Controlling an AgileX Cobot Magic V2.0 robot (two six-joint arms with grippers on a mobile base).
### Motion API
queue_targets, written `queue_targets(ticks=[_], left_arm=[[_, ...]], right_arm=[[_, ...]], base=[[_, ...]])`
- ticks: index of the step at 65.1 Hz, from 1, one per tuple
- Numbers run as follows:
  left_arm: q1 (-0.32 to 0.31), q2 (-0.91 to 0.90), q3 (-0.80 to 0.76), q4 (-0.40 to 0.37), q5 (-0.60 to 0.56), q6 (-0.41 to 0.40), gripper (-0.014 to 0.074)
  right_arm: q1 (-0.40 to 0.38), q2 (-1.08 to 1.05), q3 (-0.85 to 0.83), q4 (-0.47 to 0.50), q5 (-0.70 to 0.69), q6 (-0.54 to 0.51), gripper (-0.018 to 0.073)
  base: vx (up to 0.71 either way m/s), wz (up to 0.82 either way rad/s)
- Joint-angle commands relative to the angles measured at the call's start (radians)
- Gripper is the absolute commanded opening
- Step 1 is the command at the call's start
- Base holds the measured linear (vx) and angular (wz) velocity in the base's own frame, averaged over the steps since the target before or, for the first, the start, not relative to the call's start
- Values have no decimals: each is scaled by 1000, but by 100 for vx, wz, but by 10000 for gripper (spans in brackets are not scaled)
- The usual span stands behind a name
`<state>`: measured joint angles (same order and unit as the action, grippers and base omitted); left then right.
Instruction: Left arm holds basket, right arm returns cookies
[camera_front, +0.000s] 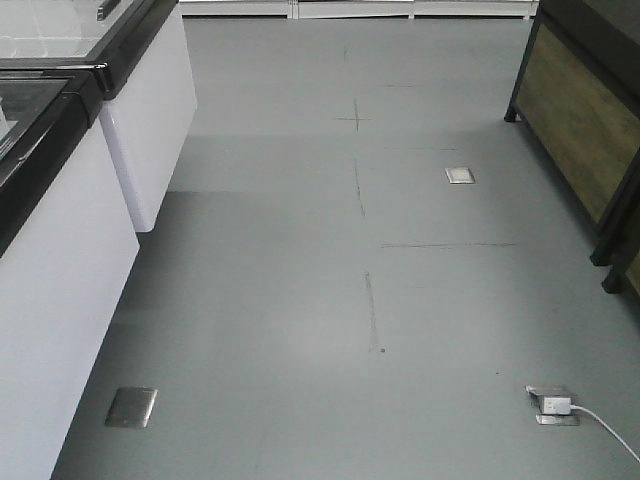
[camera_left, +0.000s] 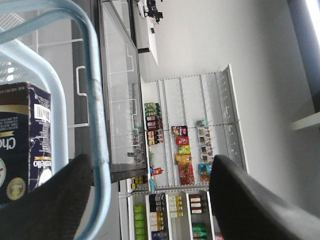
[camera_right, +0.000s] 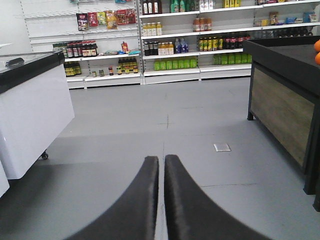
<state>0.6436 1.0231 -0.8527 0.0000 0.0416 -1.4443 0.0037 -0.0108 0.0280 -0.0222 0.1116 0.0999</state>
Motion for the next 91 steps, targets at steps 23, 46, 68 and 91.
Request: queue_targets(ticks=[23,46,68,91], left_arm=[[28,68,10,0,-304,-8,461],[27,84,155,-59,-597,-8,428],[25,120,172,-79,-661,-11,428],[25,172,172,-79,-590,-31,428]], right_arm=[[-4,-13,18,-3,-72,-9,-6],[-4,-13,18,-3,-72,-9,-6],[-4,-13,18,-3,-72,-9,-6],[-4,-13,18,-3,-72,-9,-6]], base=[[0,0],[0,0],[0,0],[0,0]])
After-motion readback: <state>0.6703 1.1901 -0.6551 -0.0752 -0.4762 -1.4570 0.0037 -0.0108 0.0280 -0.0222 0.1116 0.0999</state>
